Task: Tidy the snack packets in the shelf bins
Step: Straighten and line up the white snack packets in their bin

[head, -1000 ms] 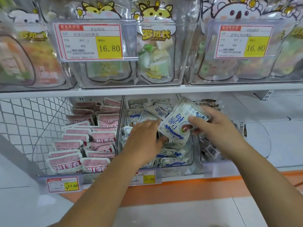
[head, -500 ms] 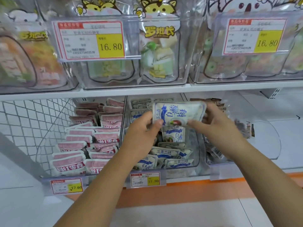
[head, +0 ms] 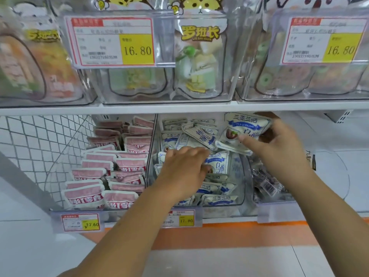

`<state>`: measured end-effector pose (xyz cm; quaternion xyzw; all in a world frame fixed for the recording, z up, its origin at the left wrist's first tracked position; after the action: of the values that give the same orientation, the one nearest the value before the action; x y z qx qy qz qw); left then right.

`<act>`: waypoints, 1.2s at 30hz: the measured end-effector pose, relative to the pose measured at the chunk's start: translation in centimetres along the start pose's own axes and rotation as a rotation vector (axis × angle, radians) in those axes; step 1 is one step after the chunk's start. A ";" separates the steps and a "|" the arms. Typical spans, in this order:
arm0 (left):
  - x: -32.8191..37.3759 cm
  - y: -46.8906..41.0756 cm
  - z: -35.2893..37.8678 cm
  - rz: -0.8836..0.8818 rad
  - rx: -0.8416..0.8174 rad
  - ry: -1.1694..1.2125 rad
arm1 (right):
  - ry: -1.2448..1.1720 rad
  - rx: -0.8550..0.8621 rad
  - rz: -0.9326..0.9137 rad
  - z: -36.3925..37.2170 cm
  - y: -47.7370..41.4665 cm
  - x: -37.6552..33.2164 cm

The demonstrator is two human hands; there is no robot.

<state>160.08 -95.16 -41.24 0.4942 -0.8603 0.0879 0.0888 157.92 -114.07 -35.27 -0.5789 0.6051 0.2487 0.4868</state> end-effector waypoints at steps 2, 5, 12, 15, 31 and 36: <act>-0.3 -0.2 0.2 0.015 -0.016 0.018 | -0.079 -0.012 -0.008 0.0 0.1 0.0; -0.7 0.2 -0.1 0.033 0.040 0.138 | -0.167 -0.042 -0.020 0.1 -0.5 0.1; -0.6 3.0 -0.1 0.141 -0.006 0.142 | 0.091 -0.321 -0.100 2.3 -1.7 1.0; -1.3 3.6 -0.1 0.156 -0.019 0.124 | 0.432 -0.401 -0.237 2.8 -1.6 1.1; -1.1 3.8 0.0 0.085 0.036 -0.053 | 0.723 -0.667 -0.176 4.9 -3.0 0.6; -0.8 4.2 0.2 0.087 0.023 -0.009 | 0.986 -0.747 -0.240 9.4 -5.7 1.4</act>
<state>156.84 -92.52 -41.92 0.4576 -0.8804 0.0994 0.0754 166.32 -107.77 -38.83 -0.8204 0.5614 0.0910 -0.0600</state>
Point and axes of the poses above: each hand's wrist, its own y-axis away from the middle knuckle, its own z-axis out of the palm, x = y × z, the point moved 2 cm from there along -y, towards the middle knuckle, and after that the axes turned 3 degrees about z, right-handed, at the moved point
